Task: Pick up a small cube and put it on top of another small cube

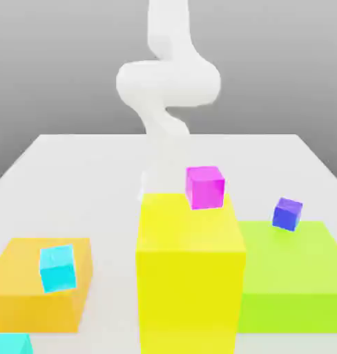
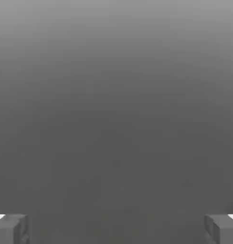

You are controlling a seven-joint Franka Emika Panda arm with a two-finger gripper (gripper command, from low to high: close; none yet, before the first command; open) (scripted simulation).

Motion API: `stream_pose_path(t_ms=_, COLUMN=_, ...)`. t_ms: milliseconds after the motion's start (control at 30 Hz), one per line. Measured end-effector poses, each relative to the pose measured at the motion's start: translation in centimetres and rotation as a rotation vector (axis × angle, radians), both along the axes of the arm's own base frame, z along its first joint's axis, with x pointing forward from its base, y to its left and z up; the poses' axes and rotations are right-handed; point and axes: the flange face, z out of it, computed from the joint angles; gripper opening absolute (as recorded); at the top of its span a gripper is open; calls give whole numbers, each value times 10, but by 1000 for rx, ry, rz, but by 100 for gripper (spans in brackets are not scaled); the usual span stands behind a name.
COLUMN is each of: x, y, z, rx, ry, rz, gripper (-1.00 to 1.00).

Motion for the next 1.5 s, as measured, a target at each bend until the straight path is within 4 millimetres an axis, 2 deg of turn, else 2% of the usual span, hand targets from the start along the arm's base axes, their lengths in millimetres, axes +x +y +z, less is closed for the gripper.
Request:
stream_pose_path(t_ms=133, x=49, y=-27, z=-47, rx=35, ry=100, rz=25, gripper=0)
stream_pose_path(t_ms=300, x=98, y=-59, z=-113, rx=67, ry=214, rz=43, gripper=0)
stream_pose_path(t_ms=467, x=135, y=-91, z=-187, rx=85, ry=323, rz=47, gripper=0)
stream_pose_path(t_ms=600, x=154, y=-120, z=-249, rx=88, ry=406, rz=39, gripper=0)
stream_pose_path(t_ms=867, x=166, y=-173, z=-372, rx=55, ry=568, rz=23, gripper=0)
stream_pose_path(t_ms=1100, x=149, y=-223, z=-469, rx=-16, ry=708, rz=4, gripper=0)
stream_pose_path(t_ms=1233, x=145, y=-234, z=-530, rx=-36, ry=734, rz=2, gripper=0)
stream_pose_path(t_ms=1267, x=144, y=-234, z=-544, rx=-36, ry=735, rz=2, gripper=-100)
stream_pose_path(t_ms=1433, x=144, y=-234, z=-544, rx=-34, ry=737, rz=3, gripper=-100)
stream_pose_path(t_ms=1467, x=144, y=-234, z=-550, rx=-34, ry=737, rz=2, gripper=-100)
stream_pose_path(t_ms=1500, x=144, y=-234, z=-545, rx=-35, ry=737, rz=2, gripper=-100)
